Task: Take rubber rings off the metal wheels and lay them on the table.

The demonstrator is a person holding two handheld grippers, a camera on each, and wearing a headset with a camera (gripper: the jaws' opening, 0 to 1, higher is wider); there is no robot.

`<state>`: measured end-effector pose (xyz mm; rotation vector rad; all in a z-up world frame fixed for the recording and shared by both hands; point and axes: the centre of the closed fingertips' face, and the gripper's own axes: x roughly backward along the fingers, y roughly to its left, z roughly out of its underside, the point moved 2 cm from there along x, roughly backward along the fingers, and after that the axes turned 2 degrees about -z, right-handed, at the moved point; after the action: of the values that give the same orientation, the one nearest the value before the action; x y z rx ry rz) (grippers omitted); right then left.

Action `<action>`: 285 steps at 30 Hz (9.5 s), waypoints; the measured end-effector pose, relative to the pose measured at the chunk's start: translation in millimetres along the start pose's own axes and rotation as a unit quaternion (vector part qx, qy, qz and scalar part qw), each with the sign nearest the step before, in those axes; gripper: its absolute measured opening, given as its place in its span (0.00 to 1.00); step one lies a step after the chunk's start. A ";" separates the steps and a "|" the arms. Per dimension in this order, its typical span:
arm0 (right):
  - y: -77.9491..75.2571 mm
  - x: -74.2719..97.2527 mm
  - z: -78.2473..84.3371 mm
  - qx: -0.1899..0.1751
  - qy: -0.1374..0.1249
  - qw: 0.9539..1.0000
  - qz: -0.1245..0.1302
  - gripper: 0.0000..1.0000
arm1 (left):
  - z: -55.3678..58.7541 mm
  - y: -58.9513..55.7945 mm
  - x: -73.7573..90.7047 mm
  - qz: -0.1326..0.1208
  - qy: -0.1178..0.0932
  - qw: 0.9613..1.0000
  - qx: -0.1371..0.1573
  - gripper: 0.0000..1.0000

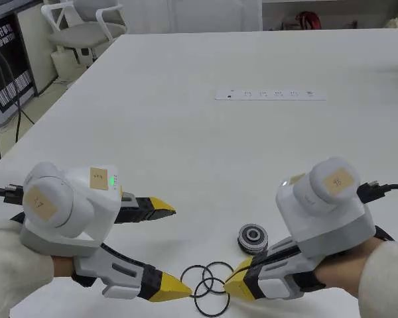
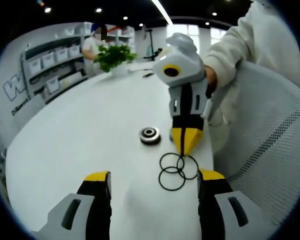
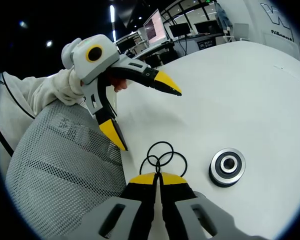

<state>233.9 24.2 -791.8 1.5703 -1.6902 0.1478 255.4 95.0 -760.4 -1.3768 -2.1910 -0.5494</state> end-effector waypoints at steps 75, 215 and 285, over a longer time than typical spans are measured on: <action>-58.1 82.7 -40.1 -0.058 -0.160 0.980 0.100 0.14 | -20.6 1.0 2.1 -0.007 -0.032 0.999 0.004 0.69; -71.8 45.2 2.3 0.058 -0.052 0.991 0.107 0.15 | -44.2 2.8 -91.2 0.010 -0.054 0.998 -0.020 0.13; -70.0 56.4 -10.3 -0.140 -0.136 0.977 0.081 0.00 | -41.7 2.9 -92.7 -0.001 -0.061 0.998 -0.012 0.12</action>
<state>305.7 -29.5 -780.0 1.2867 -1.9544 -0.2250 300.3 6.5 -782.2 -1.4548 -2.2897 -0.5057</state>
